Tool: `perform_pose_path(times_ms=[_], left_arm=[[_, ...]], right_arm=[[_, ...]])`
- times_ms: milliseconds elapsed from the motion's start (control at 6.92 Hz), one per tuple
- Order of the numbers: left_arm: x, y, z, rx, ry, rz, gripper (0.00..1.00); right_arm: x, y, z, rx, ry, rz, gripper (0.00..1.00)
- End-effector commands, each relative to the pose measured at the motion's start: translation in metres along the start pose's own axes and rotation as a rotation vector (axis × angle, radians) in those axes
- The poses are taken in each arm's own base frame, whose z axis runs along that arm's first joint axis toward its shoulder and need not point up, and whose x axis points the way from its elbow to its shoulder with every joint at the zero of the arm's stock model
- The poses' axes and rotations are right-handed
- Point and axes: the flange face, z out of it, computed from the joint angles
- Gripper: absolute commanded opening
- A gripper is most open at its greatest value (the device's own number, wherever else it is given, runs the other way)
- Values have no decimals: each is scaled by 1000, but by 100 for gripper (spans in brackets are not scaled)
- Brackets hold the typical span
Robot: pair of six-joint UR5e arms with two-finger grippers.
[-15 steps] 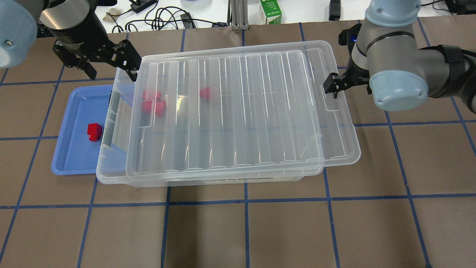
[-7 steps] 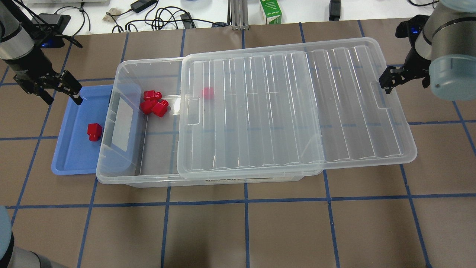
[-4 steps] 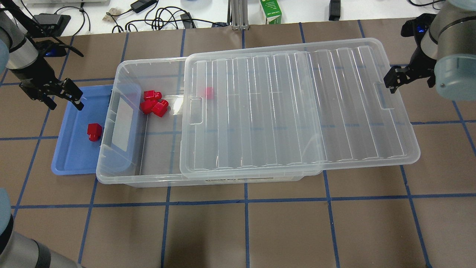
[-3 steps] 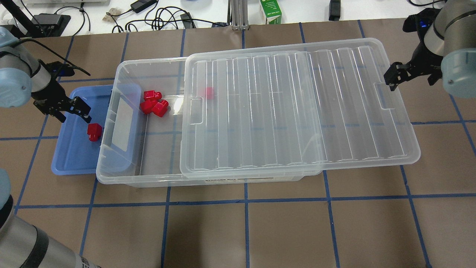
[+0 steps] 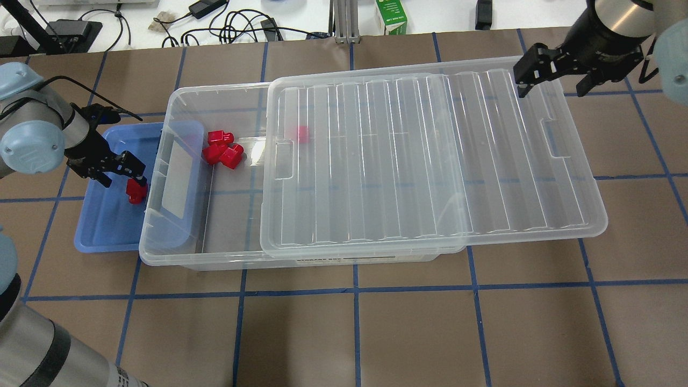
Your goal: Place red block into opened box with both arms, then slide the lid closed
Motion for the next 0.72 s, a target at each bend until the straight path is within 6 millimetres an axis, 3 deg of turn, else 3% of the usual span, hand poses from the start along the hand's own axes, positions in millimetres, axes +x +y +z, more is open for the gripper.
perform_pose_path(times_ms=[0,289,433,578], left_arm=[[-1,-1,12,-5,6,-11,86],[2,3,22,-24,17,-43,65],[3,3,20,-20,14,-42,36],[1,0,16,-11,9,-42,16]], right_arm=[[-72,19,-32,-81,-14,-43,100],[-73,22,-34,-78,-13,-48,100],[-73,22,-33,-80,-13,-48,100],[-73,22,-33,-80,-12,-51,100]])
